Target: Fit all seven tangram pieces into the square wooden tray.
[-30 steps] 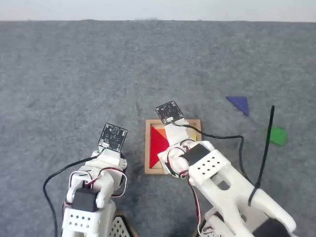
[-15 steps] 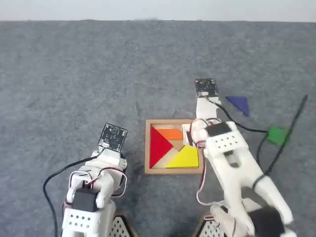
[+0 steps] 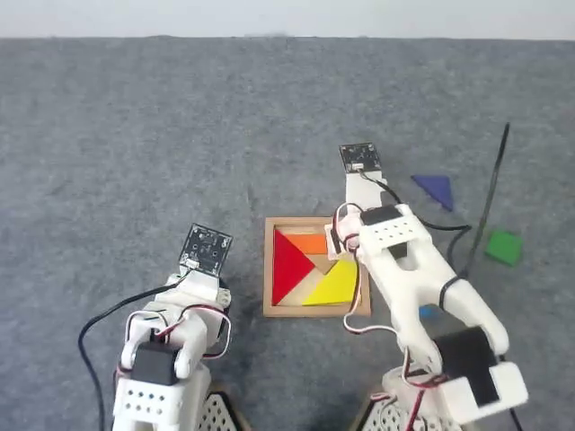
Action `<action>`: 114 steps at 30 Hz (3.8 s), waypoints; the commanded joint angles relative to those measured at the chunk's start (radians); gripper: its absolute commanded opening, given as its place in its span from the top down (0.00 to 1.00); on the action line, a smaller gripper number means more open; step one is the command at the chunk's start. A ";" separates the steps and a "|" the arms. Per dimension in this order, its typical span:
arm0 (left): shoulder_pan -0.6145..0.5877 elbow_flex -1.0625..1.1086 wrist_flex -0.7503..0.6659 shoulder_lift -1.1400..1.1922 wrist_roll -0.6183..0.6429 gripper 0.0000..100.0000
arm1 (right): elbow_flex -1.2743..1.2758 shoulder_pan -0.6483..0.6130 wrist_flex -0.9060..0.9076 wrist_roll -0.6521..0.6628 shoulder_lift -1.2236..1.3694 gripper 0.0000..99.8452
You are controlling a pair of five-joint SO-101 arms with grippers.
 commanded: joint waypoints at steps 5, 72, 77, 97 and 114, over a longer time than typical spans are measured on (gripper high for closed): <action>-0.005 -0.012 0.005 -0.021 0.005 0.99 | -0.046 -0.015 0.085 0.021 0.004 0.92; -0.005 -0.012 0.005 -0.021 0.005 0.99 | -0.075 0.021 0.170 -0.008 -0.002 0.99; -0.005 -0.012 0.005 -0.021 0.005 0.99 | -0.077 0.016 0.176 -0.006 -0.054 0.99; -0.005 -0.012 0.005 -0.021 0.005 0.99 | 0.051 -0.068 0.151 0.041 -0.229 0.96; -0.005 -0.012 0.005 -0.021 0.005 0.99 | 0.003 0.051 0.094 -0.074 -0.076 0.91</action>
